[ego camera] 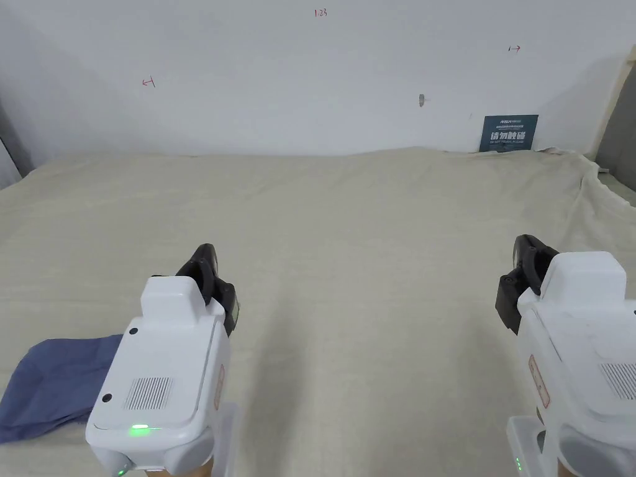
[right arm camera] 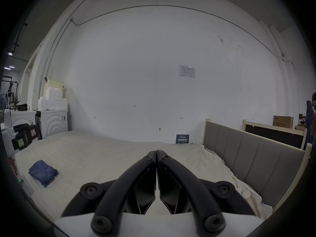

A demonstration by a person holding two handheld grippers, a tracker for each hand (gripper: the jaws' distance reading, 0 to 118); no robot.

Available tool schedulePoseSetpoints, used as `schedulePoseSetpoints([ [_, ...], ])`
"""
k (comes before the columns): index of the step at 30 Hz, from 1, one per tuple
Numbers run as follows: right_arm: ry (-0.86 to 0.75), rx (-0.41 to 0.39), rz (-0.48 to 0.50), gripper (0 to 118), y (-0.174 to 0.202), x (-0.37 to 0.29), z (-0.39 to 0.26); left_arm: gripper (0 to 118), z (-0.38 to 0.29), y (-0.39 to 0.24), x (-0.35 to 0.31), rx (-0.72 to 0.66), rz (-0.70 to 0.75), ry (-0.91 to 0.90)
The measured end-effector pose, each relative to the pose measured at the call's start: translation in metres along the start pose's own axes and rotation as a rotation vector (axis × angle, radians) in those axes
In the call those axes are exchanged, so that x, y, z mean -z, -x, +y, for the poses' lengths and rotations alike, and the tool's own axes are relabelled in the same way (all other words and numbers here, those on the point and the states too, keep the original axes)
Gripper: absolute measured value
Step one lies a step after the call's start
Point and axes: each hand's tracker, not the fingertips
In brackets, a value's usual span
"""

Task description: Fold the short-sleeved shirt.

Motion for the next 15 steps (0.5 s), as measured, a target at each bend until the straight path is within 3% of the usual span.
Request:
schedulePoseSetpoints([
  [15, 0.001, 0.011, -0.013, 0, -0.009, 0.000, -0.001, 0, -0.007, -0.012, 0.006, 0.001, -0.040, 0.026],
])
